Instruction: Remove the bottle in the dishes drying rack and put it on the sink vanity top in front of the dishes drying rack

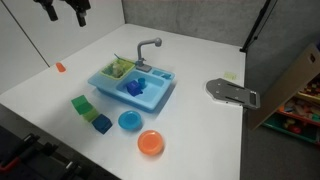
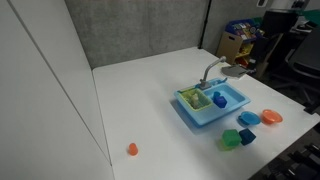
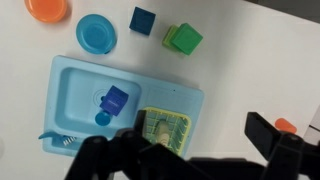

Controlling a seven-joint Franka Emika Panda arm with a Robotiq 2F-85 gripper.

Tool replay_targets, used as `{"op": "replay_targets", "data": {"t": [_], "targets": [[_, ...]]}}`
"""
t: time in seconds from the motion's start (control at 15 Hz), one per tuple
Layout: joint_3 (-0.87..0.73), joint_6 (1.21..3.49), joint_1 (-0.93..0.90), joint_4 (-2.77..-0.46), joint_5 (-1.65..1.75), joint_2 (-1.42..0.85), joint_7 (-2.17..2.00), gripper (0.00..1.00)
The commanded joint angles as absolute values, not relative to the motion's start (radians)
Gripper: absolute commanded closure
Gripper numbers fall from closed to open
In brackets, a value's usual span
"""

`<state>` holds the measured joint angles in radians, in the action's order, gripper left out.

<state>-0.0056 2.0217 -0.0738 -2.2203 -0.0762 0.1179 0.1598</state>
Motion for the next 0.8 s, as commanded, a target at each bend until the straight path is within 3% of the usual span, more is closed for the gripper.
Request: {"op": "replay_targets", "data": {"t": [0.0,0.73], "targets": [[0.002,1.996,-0.060,-2.137,-0.080,0.040,0.172,0.00],[0.020,2.009,-0.061,-1.948,-0.055,-0.177,0.152,0.00]]}}
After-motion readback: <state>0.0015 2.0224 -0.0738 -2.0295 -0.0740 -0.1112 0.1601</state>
